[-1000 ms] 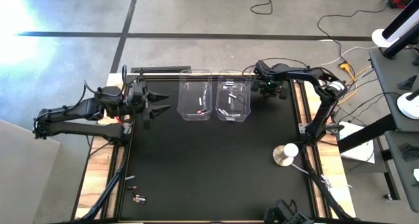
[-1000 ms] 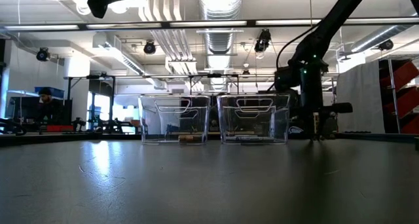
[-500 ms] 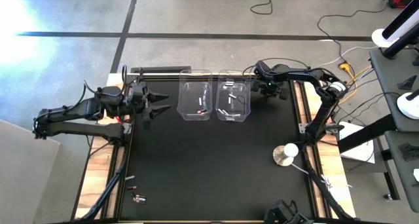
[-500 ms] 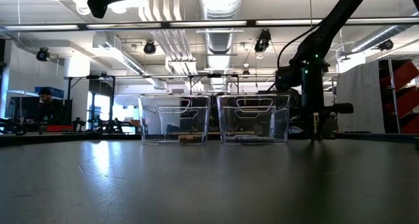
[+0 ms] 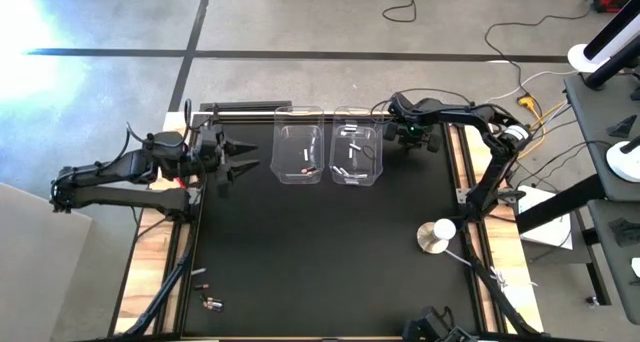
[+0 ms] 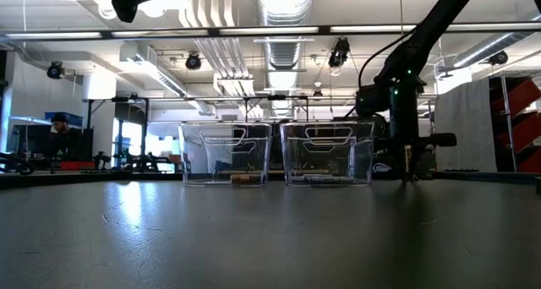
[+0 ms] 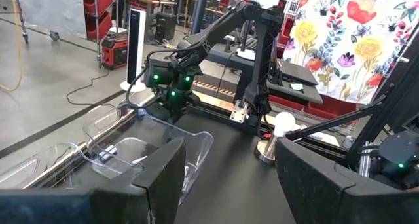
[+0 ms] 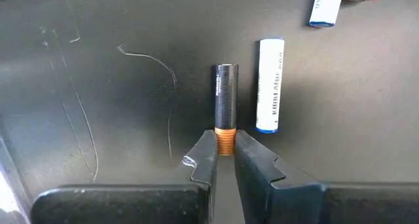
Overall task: Sort batteries
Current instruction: Put the black battery into the left transparent bin
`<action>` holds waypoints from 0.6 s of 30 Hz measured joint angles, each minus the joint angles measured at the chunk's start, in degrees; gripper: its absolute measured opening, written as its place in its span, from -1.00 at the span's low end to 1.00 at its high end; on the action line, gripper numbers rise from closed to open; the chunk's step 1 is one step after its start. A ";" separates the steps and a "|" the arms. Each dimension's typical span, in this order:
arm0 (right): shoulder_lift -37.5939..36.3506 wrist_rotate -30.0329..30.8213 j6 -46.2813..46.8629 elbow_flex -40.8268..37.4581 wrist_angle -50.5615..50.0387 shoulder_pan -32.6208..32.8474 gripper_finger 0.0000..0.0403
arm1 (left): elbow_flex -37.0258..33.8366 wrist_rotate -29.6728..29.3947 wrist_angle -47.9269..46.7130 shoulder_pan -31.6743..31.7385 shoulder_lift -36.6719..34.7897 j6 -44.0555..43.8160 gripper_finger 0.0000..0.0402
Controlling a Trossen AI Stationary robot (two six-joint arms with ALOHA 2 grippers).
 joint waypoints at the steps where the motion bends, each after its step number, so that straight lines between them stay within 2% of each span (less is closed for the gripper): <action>1: -0.26 0.00 -0.27 0.02 -0.06 0.00 -0.83 | 0.00 0.00 0.04 0.00 -0.20 0.00 0.06; 10: -5.09 0.35 -1.90 0.22 -0.60 0.21 -0.83 | 0.00 0.25 -0.10 0.00 -0.94 -0.02 0.06; 18: -14.12 -0.11 -6.66 0.38 -0.58 3.62 -0.83 | 0.02 3.65 2.62 -0.02 -4.01 -0.17 0.06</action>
